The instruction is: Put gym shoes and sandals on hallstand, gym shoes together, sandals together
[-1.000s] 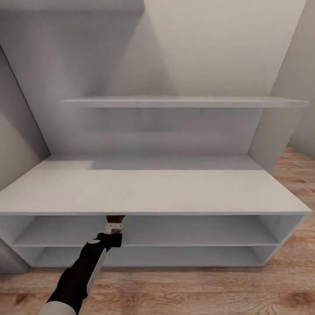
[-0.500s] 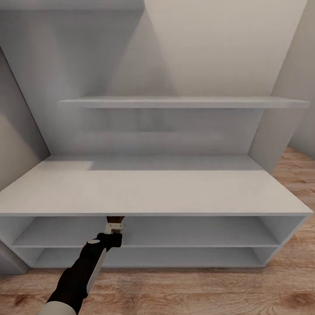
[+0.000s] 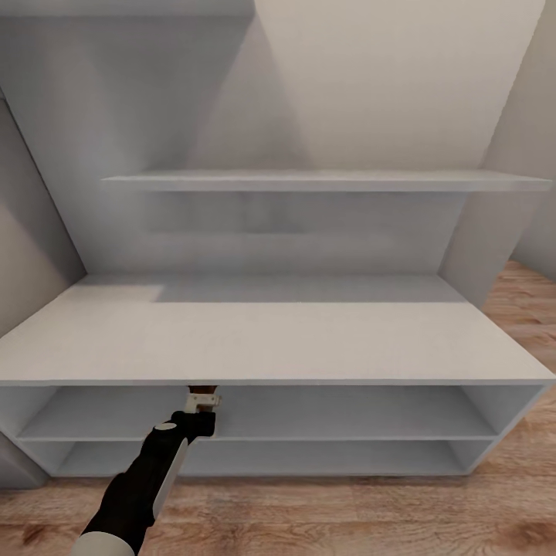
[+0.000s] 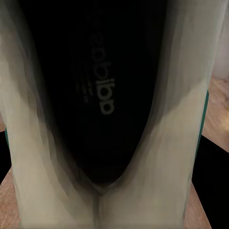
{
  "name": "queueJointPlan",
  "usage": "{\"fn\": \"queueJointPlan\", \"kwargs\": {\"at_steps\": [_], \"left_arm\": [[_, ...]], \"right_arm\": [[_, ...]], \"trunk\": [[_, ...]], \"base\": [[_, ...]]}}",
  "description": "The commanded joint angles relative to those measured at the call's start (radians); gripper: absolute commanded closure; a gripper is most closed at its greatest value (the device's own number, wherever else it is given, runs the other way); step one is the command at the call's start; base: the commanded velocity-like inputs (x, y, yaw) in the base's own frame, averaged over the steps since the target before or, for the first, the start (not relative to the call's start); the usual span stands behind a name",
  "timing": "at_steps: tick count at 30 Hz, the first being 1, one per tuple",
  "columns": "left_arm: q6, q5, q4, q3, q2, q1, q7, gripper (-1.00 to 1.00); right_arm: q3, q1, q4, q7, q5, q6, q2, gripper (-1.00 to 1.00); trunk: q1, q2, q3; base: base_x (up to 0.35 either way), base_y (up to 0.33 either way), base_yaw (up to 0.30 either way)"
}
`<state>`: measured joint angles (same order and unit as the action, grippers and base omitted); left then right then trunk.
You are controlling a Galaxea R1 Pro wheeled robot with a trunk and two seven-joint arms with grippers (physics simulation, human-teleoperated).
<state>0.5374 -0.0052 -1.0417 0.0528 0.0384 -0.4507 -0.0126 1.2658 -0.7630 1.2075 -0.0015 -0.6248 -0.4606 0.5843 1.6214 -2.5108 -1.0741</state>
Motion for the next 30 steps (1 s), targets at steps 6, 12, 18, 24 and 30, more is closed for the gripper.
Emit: {"fn": "queueJointPlan", "kwargs": {"at_steps": [6, 12, 18, 24, 30], "left_arm": [[0.006, -0.004, -0.001, 0.000, 0.000, 0.000, 0.002, 1.00], [0.006, -0.004, -0.001, 0.000, 0.000, 0.000, 0.002, 1.00], [0.006, -0.004, -0.001, 0.000, 0.000, 0.000, 0.002, 1.00], [0.006, -0.004, -0.001, -0.001, 0.000, 0.000, 0.002, -1.00], [0.006, -0.004, -0.001, -0.001, 0.000, 0.000, 0.002, -1.00]], "right_arm": [[0.000, -0.001, 0.001, 0.000, -0.004, -0.004, 0.000, 1.00], [0.000, -0.001, 0.001, 0.000, -0.004, -0.004, 0.000, 1.00], [0.000, -0.001, 0.001, 0.000, -0.004, -0.004, 0.000, 1.00], [0.000, -0.001, 0.000, 0.000, -0.004, -0.004, 0.000, 1.00], [0.000, -0.001, 0.000, 0.000, -0.004, -0.004, 0.000, 1.00]], "trunk": [[0.000, 0.000, -0.001], [0.000, 0.000, -0.001], [0.000, 0.000, -0.001], [0.000, 0.000, -0.001], [0.000, 0.000, -0.001]], "base": [[0.094, 0.000, 0.000], [0.006, 0.000, 0.000], [0.000, 0.000, 0.000], [0.000, 0.000, 0.000], [0.000, 0.000, 0.000]]}}
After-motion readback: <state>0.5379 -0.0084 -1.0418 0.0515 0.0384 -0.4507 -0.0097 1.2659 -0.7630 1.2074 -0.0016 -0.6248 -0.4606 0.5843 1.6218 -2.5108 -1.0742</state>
